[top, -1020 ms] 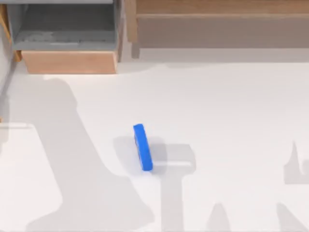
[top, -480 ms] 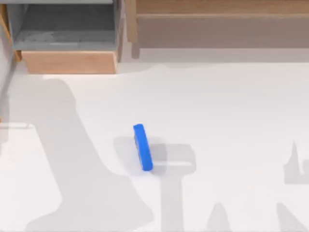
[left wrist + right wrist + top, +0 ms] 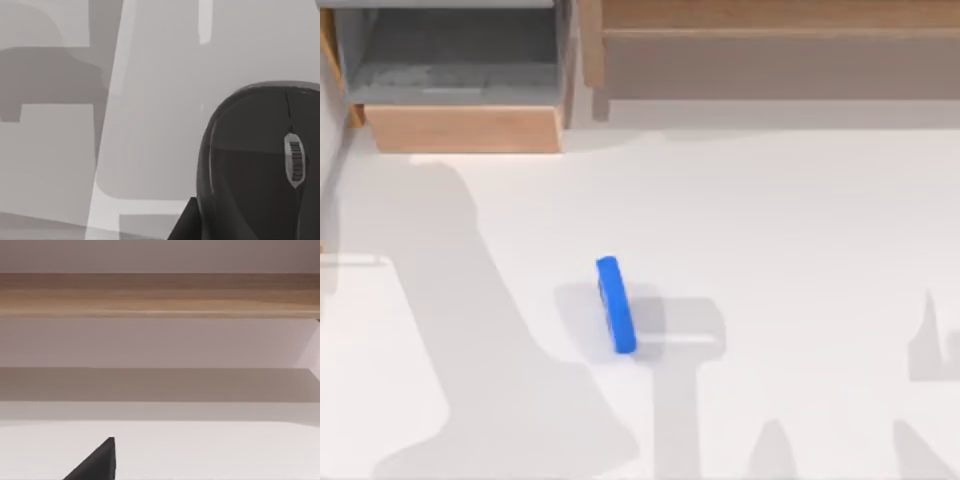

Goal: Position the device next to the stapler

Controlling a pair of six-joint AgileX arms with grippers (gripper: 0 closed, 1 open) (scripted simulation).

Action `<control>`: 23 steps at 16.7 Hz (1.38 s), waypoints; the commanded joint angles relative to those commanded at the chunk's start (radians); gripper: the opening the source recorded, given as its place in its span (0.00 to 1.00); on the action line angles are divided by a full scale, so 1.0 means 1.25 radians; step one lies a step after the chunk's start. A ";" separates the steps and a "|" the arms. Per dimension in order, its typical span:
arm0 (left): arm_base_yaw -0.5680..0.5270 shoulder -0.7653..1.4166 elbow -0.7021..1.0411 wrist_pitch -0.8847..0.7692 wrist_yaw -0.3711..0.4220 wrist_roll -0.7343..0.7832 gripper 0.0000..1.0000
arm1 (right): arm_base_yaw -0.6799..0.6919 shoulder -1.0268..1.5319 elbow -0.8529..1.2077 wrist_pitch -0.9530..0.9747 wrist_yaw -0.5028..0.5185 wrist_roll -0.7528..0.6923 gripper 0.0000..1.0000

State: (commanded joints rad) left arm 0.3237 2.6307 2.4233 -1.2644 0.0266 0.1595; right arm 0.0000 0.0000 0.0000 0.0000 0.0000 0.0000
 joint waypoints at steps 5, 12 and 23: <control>0.000 0.000 0.000 0.000 0.000 0.000 0.00 | 0.000 0.000 0.000 0.000 0.000 0.000 1.00; 0.004 -0.020 0.006 -0.010 -0.006 -0.003 0.00 | 0.000 0.000 0.000 0.000 0.000 0.000 1.00; -0.164 -0.312 -0.084 -0.066 -0.126 -0.095 0.00 | 0.000 0.000 0.000 0.000 0.000 0.000 1.00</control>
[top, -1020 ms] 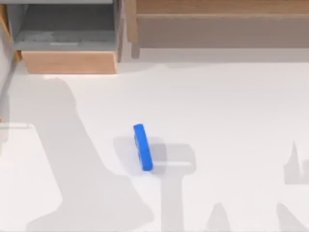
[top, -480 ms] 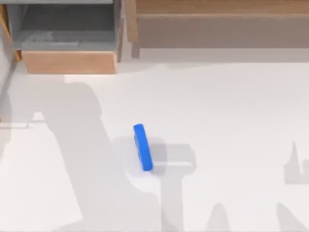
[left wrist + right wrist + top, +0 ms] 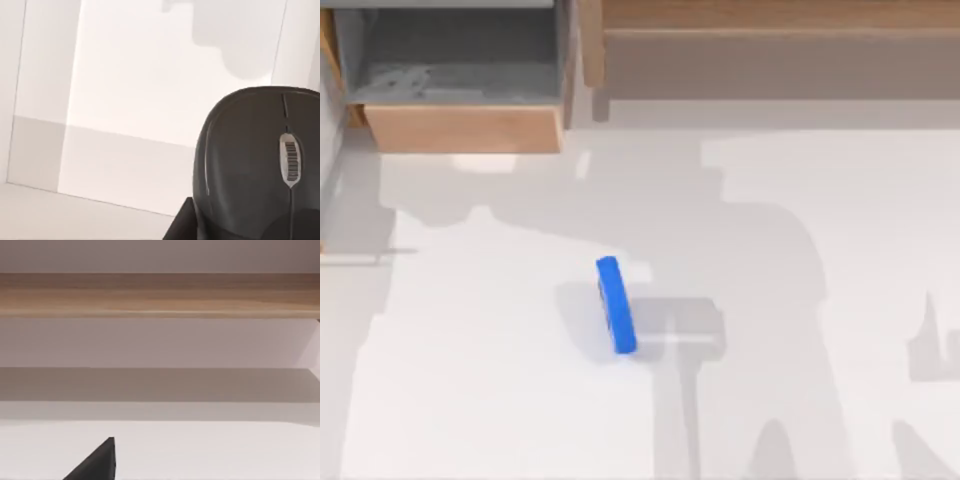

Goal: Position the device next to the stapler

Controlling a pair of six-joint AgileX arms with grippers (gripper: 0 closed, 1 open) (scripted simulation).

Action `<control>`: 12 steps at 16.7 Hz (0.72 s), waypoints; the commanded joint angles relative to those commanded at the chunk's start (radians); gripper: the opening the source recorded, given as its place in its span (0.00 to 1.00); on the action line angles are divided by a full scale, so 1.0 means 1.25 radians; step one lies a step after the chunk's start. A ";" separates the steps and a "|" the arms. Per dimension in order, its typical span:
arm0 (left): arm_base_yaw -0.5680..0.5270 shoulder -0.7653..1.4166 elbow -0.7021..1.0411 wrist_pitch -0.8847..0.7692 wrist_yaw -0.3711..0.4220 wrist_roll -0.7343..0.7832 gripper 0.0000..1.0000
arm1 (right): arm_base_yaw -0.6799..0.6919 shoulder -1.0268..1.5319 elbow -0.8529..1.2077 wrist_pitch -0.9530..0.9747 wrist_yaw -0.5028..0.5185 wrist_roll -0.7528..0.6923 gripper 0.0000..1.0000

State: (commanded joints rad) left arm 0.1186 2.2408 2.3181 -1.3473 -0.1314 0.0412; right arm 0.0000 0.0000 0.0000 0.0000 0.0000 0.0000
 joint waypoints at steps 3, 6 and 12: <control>-0.104 -0.058 -0.044 0.011 -0.027 -0.063 0.00 | 0.000 0.000 0.000 0.000 0.000 0.000 1.00; -0.224 -0.088 -0.089 0.034 -0.042 -0.147 0.00 | 0.000 0.000 0.000 0.000 0.000 0.000 1.00; -0.474 -0.076 -0.172 0.091 -0.034 -0.359 0.00 | 0.000 0.000 0.000 0.000 0.000 0.000 1.00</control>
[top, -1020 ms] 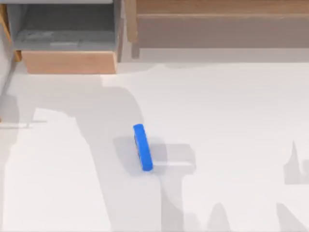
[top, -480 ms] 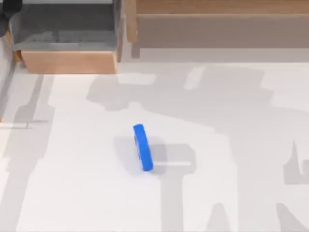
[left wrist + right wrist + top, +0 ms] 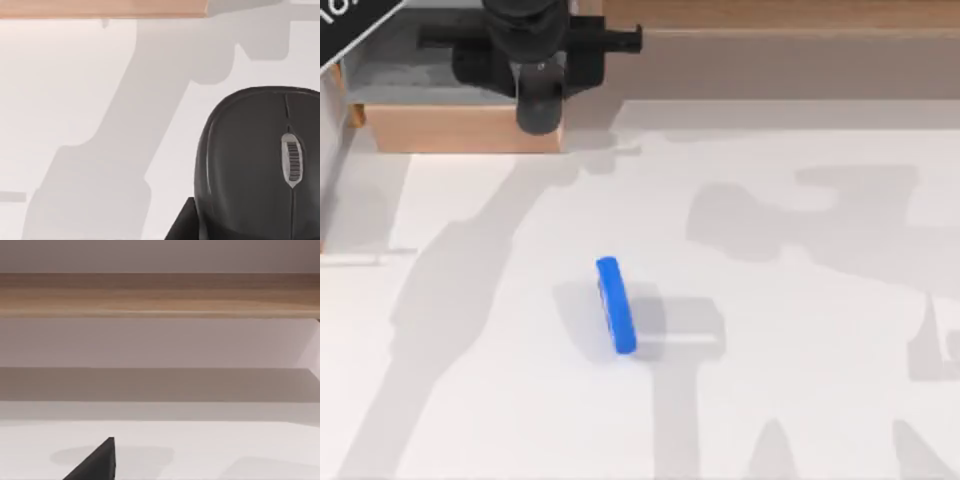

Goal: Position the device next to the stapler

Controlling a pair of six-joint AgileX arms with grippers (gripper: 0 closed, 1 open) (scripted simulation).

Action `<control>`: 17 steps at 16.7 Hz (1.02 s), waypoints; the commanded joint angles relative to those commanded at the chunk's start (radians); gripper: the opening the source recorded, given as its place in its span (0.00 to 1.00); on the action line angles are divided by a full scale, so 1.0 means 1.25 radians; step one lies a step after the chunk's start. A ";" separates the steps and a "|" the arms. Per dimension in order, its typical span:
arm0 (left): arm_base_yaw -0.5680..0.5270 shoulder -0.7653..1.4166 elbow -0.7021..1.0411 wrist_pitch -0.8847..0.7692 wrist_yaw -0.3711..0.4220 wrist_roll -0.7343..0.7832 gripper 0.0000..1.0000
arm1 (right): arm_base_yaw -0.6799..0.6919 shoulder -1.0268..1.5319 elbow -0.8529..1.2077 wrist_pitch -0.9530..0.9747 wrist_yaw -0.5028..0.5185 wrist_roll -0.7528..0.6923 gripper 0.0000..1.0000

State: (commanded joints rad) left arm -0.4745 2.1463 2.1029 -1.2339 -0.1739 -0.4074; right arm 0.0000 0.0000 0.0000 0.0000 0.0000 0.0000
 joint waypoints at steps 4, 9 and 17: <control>-0.145 0.049 -0.047 0.035 0.027 -0.150 0.00 | 0.000 0.000 0.000 0.000 0.000 0.000 1.00; -0.275 0.123 -0.093 0.069 0.067 -0.307 0.00 | 0.000 0.000 0.000 0.000 0.000 0.000 1.00; -0.315 0.152 -0.109 0.078 0.082 -0.362 0.00 | 0.000 0.000 0.000 0.000 0.000 0.000 1.00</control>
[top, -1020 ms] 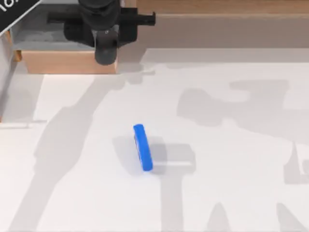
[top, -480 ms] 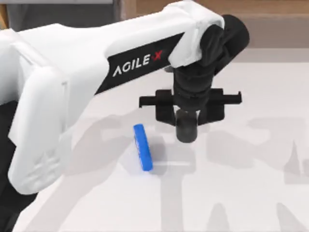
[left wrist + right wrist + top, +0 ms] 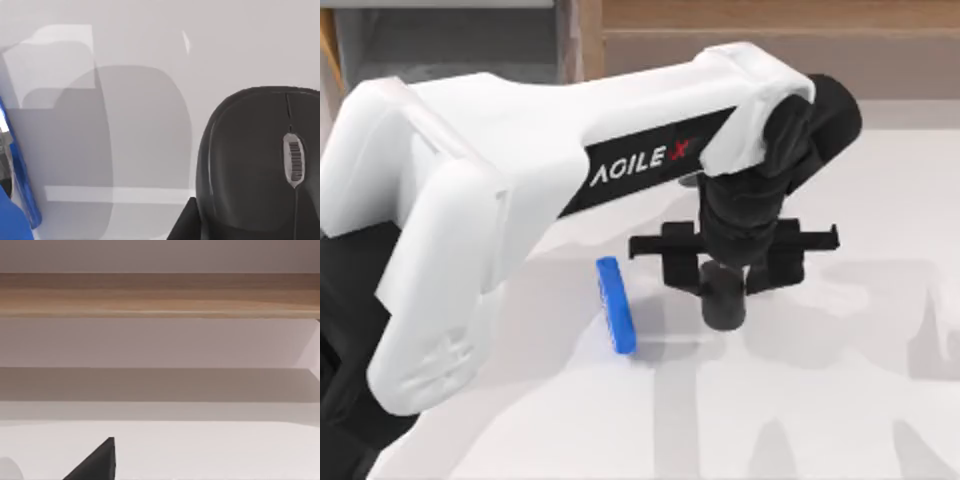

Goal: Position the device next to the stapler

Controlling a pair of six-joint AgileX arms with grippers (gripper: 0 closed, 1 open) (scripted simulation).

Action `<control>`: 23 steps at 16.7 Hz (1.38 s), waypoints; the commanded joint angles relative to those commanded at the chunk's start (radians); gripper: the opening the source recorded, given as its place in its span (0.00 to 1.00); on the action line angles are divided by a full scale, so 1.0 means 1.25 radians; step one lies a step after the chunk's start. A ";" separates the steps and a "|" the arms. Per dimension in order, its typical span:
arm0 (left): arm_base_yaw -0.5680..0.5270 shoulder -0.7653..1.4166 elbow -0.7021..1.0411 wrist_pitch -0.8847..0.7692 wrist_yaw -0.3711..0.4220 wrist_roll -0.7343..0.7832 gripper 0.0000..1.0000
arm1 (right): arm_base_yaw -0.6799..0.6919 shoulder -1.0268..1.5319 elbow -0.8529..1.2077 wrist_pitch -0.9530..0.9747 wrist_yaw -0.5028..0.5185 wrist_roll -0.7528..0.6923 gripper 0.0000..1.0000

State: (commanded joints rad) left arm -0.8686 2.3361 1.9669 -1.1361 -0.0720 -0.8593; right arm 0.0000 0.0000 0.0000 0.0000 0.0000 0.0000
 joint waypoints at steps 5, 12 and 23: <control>0.003 0.000 0.002 -0.002 -0.001 0.002 0.00 | 0.000 0.000 0.000 0.000 0.000 0.000 1.00; 0.002 -0.010 0.020 0.008 -0.011 0.006 0.00 | 0.000 0.000 0.000 0.000 0.000 0.000 1.00; 0.003 -0.013 -0.003 0.037 -0.006 0.002 0.00 | 0.000 0.000 0.000 0.000 0.000 0.000 1.00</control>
State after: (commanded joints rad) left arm -0.8645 2.3203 1.9638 -1.0894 -0.0789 -0.8574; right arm 0.0000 0.0000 0.0000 0.0000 0.0000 0.0000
